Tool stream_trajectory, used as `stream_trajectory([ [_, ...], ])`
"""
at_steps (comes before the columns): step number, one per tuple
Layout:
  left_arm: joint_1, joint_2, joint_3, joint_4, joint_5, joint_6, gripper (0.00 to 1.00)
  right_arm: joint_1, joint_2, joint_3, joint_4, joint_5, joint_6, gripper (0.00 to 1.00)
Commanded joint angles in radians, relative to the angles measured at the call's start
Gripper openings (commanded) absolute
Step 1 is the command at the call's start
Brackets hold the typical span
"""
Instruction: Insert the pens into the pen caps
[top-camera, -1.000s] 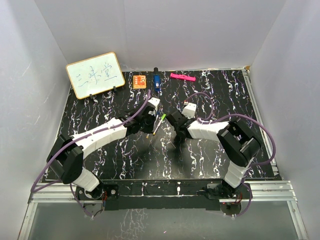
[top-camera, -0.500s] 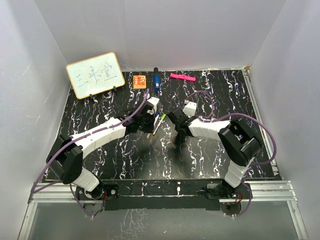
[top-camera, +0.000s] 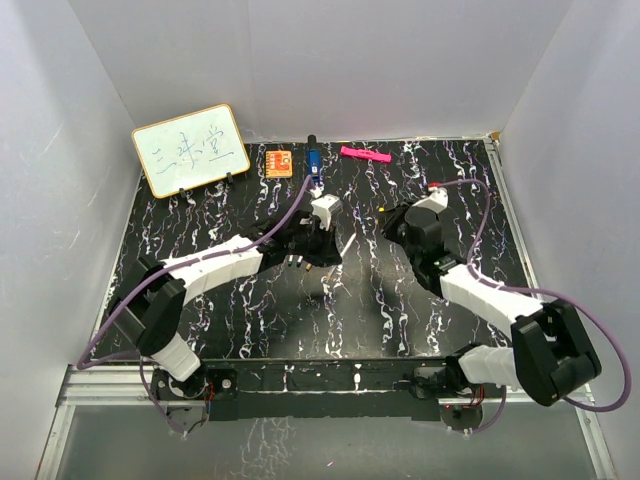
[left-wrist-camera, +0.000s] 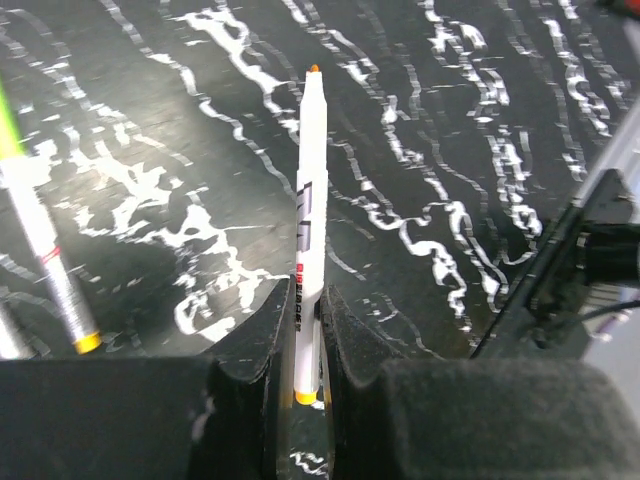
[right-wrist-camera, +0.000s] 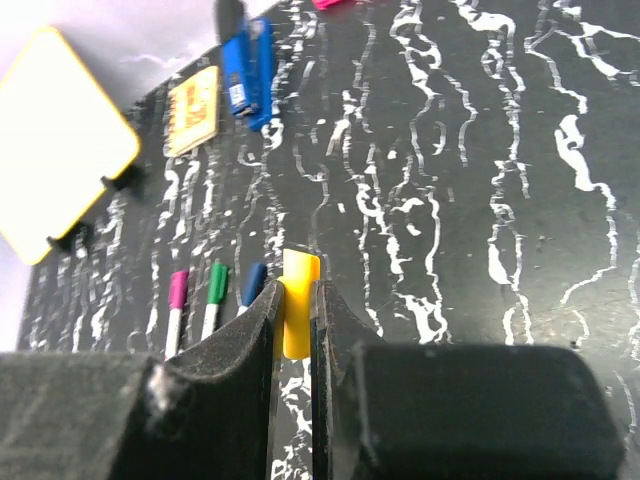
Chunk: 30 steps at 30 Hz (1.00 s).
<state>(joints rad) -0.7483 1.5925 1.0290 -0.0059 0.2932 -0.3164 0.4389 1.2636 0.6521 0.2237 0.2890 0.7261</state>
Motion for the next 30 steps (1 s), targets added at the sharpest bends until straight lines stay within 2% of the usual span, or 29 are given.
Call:
stream_trajectory([
  [1, -0.014, 0.023, -0.002, 0.173, 0.213, -0.07, 0.0, 0.008, -0.087, -0.12, 0.335, -0.091, -0.024, 0.0],
  [4, -0.04, 0.045, 0.003, 0.213, 0.245, -0.094, 0.0, 0.007, -0.124, -0.18, 0.418, -0.103, -0.007, 0.0],
  [14, -0.055, 0.044, -0.018, 0.272, 0.215, -0.136, 0.0, 0.007, -0.179, -0.262, 0.524, -0.133, 0.04, 0.0],
  [30, -0.056, -0.024, -0.064, 0.352, 0.12, -0.165, 0.0, 0.007, -0.181, -0.279, 0.527, -0.129, 0.06, 0.0],
])
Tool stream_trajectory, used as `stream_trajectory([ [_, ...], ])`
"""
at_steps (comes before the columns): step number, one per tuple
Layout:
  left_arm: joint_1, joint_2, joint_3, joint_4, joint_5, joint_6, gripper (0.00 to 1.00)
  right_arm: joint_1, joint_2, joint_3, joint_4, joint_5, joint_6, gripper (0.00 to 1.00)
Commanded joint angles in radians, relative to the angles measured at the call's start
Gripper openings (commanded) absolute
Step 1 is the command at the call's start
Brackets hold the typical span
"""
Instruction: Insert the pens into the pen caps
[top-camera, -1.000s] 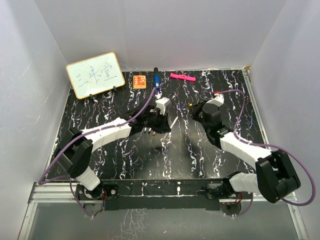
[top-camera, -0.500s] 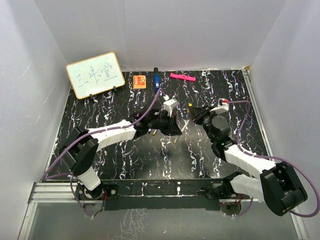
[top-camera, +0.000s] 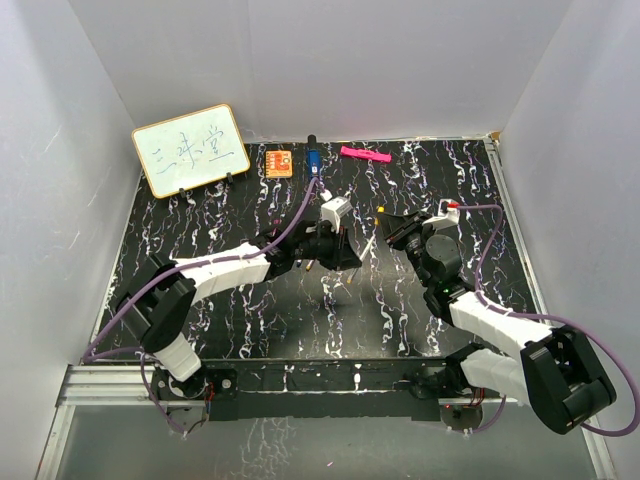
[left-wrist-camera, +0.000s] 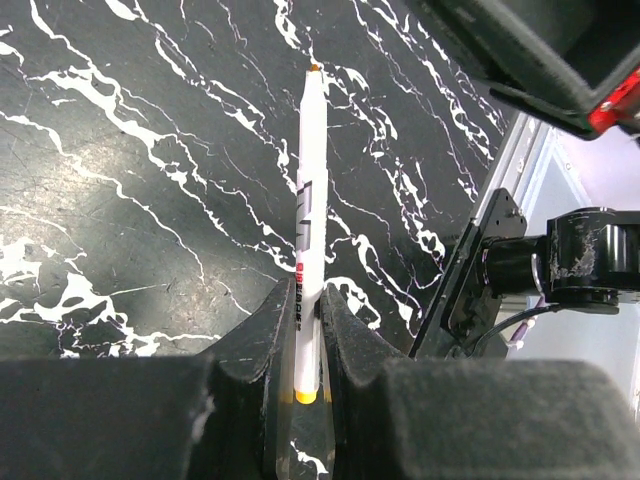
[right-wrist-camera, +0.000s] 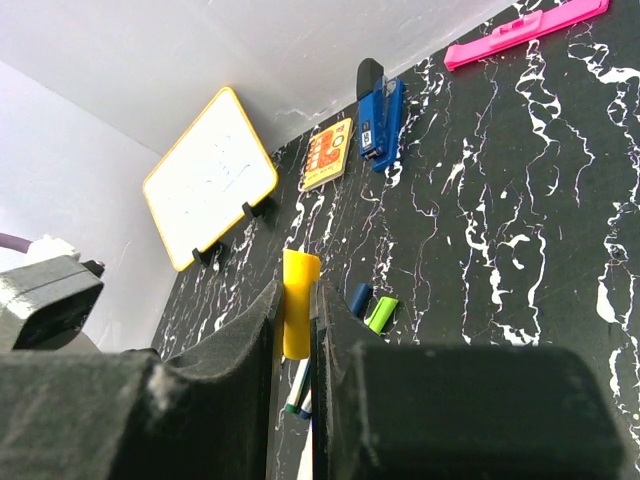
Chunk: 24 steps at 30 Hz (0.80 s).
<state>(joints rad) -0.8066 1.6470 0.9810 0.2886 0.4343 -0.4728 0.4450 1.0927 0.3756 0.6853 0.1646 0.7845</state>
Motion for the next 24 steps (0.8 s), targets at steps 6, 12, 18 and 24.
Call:
stream_trajectory([
  [6, 0.003, -0.088, -0.019, 0.081, -0.027, -0.009, 0.0, 0.003, 0.002, -0.006, 0.075, -0.007, 0.008, 0.0],
  [12, 0.003, -0.074, -0.021, 0.085, -0.035, -0.017, 0.0, 0.003, 0.007, -0.005, 0.079, -0.012, 0.014, 0.0],
  [18, 0.004, -0.079, -0.019, 0.084, -0.047, -0.016, 0.0, 0.003, 0.012, -0.006, 0.08, -0.011, 0.015, 0.0],
  [24, 0.003, -0.081, -0.017, 0.091, -0.058, -0.015, 0.0, 0.003, 0.019, -0.006, 0.08, -0.015, 0.02, 0.0],
])
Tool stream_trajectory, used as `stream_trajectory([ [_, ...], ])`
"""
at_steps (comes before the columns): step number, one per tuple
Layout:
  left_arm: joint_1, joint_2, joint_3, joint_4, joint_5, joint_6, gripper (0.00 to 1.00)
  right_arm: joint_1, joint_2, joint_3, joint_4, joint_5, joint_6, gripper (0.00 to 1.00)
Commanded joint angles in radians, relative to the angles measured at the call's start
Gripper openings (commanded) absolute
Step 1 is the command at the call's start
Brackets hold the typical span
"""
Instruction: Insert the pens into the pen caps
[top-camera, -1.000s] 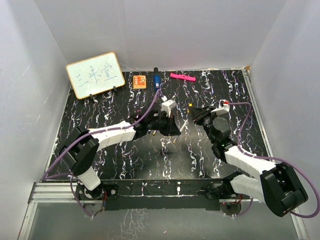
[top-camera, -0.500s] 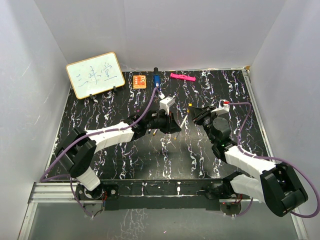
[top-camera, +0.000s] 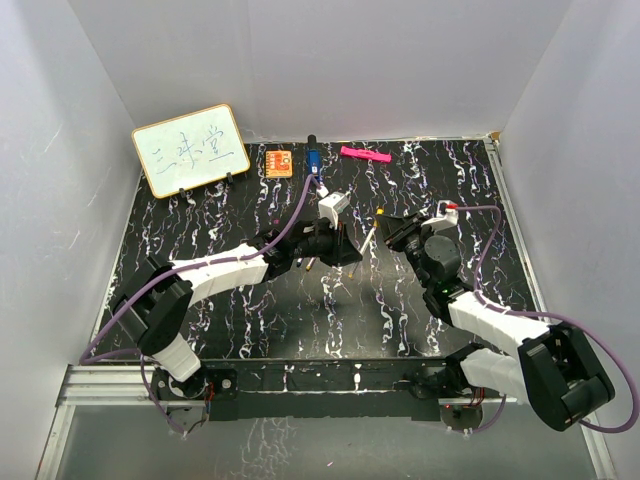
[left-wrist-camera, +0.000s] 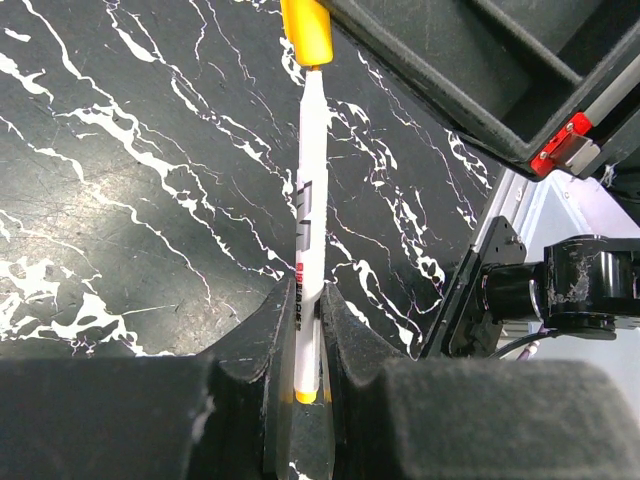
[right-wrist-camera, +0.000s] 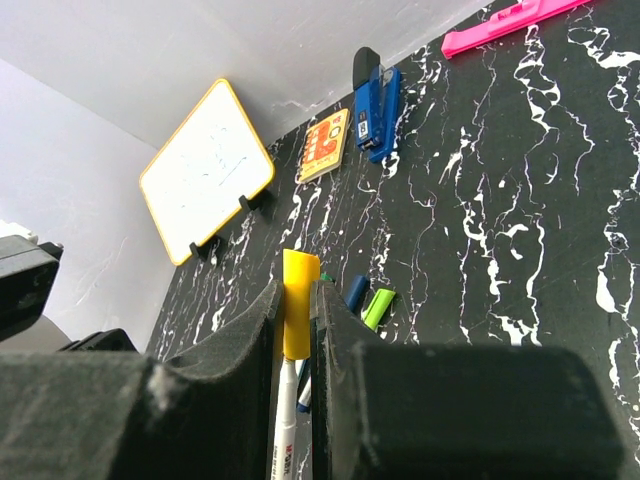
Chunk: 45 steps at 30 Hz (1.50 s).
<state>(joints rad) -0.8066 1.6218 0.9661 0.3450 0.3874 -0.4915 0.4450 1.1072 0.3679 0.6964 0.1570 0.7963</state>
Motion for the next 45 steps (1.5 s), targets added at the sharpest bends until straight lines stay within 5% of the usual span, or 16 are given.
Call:
stream_trajectory([
  [1, 0.004, -0.056, 0.0, 0.037, -0.01, 0.004, 0.0, 0.003, 0.005, 0.001, 0.069, -0.008, 0.008, 0.0],
  [45, 0.012, -0.067, -0.005, 0.07, -0.077, -0.007, 0.0, 0.041, 0.012, 0.006, 0.081, -0.007, 0.034, 0.0],
])
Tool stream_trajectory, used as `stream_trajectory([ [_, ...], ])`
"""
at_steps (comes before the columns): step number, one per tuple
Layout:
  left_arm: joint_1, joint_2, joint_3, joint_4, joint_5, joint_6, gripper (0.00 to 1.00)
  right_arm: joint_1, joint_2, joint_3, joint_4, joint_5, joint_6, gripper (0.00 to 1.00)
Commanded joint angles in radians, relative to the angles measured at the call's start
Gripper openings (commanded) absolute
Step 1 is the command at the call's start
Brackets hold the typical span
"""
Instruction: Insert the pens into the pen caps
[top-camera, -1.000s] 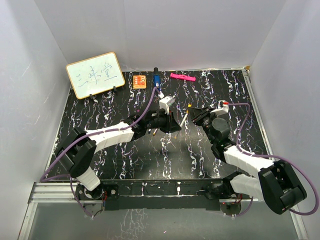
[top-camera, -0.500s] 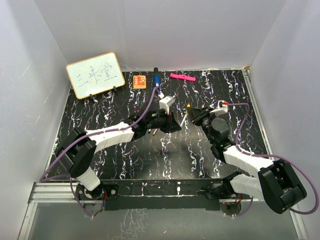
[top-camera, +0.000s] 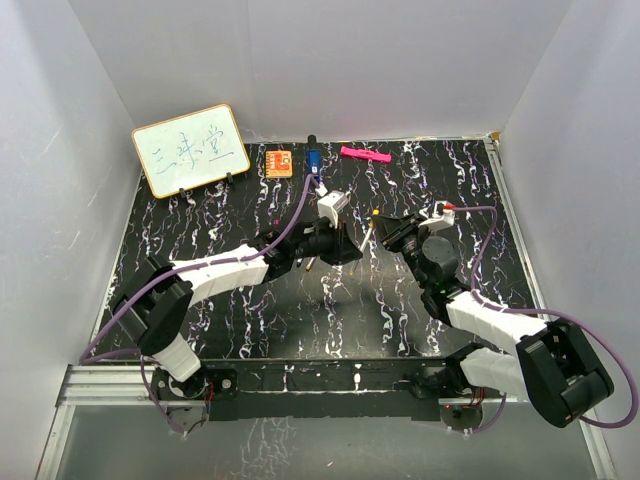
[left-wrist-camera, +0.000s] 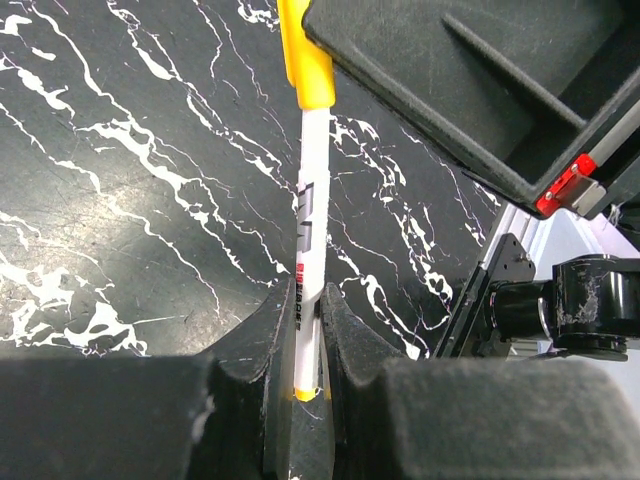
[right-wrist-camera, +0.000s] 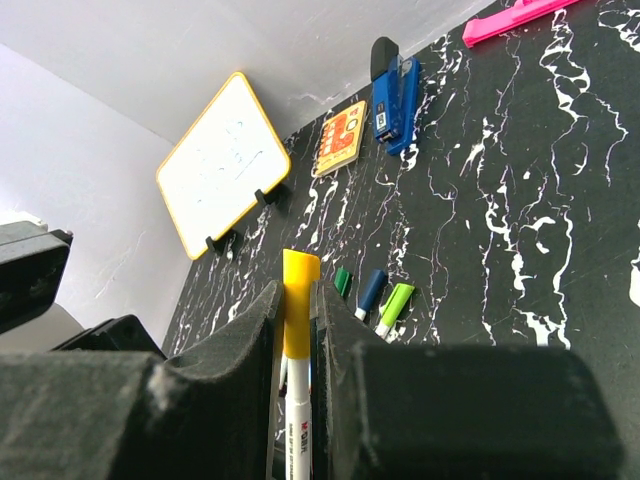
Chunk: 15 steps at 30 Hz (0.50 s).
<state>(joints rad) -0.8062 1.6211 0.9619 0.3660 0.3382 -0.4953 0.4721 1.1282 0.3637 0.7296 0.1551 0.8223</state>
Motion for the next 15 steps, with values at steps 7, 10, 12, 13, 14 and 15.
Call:
stream_trajectory([
  [7, 0.035, -0.055, 0.04, 0.104, -0.033, -0.016, 0.0, 0.035, -0.003, 0.007, 0.04, 0.001, -0.012, 0.0],
  [10, 0.048, -0.049, 0.066, 0.119, -0.028, -0.027, 0.0, 0.049, 0.002, 0.01, 0.034, 0.01, -0.037, 0.0],
  [12, 0.06, -0.045, 0.081, 0.137, -0.019, -0.043, 0.0, 0.064, 0.009, 0.014, 0.025, 0.02, -0.066, 0.0],
  [13, 0.065, -0.04, 0.088, 0.145, -0.015, -0.05, 0.0, 0.072, 0.013, 0.016, 0.021, 0.026, -0.079, 0.0],
  [14, 0.066, -0.036, 0.097, 0.15, -0.013, -0.053, 0.0, 0.078, 0.016, 0.017, 0.018, 0.028, -0.092, 0.0],
  [15, 0.068, -0.032, 0.109, 0.151, -0.013, -0.053, 0.0, 0.086, 0.022, 0.018, 0.015, 0.03, -0.105, 0.0],
])
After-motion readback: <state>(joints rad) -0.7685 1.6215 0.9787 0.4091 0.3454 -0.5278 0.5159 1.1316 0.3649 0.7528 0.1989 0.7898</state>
